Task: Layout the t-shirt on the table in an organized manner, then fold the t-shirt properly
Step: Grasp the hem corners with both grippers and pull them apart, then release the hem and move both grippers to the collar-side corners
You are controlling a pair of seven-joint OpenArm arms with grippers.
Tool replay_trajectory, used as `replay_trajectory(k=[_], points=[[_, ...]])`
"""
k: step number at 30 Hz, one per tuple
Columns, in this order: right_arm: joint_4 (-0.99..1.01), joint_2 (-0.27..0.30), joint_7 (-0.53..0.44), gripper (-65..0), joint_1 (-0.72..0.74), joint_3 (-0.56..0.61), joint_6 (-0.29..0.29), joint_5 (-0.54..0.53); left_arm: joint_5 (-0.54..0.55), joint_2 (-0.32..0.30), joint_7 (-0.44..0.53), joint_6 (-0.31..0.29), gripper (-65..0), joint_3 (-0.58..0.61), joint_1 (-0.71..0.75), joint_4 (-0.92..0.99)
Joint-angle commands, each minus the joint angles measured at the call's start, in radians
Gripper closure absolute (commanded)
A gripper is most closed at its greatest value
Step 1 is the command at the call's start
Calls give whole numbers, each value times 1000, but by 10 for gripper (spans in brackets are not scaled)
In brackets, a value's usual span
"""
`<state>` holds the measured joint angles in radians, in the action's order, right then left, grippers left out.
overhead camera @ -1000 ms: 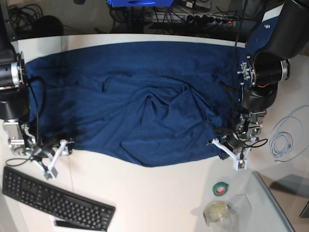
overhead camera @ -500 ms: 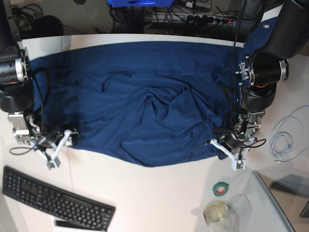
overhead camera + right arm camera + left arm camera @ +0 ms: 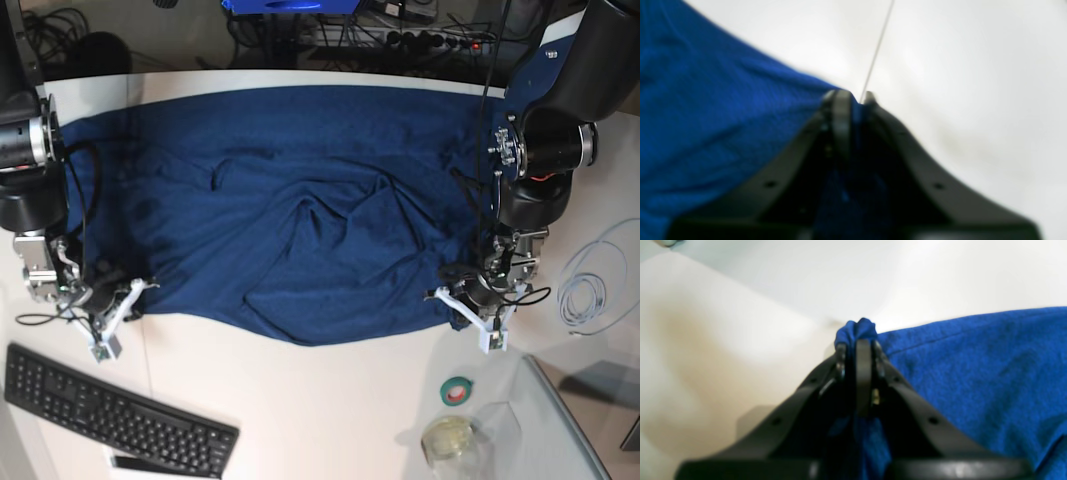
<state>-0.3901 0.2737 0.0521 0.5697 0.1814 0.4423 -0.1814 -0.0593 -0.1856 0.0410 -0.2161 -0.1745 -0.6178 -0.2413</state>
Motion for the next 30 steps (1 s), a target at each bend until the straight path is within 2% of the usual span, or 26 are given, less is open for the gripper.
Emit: replay_trajectory(k=[1, 6, 13, 17, 24, 27, 30], points=[[-22, 14, -18, -9, 20, -23, -3, -10, 8, -5, 26, -1, 0, -1, -43, -20], [-31, 35, -14, -2, 9, -122, -3, -7, 9, -5, 6, -1, 0, -1, -76, -53], [-31, 54, -13, -2, 8, -124, -3, -7, 9, 24, -183, -4, 0, 0, -49, -329], [-31, 54, 21, -21, 8, -124, -3, -7, 2, 47, -200, -4, 0, 2, -38, -346], [-31, 63, 41, -312, 8, -133, -3, -10, 5, 50, -198, -3, 0, 2, 2, -346], [-60, 62, 65, -326, -49, -133, 3, -10, 9, 50, -198, -1, 0, 2, 2, -346], [-324, 54, 162, -326, -196, -133, 13, -10, 9, 50, -197, 1, 0, 2, 3, -346]])
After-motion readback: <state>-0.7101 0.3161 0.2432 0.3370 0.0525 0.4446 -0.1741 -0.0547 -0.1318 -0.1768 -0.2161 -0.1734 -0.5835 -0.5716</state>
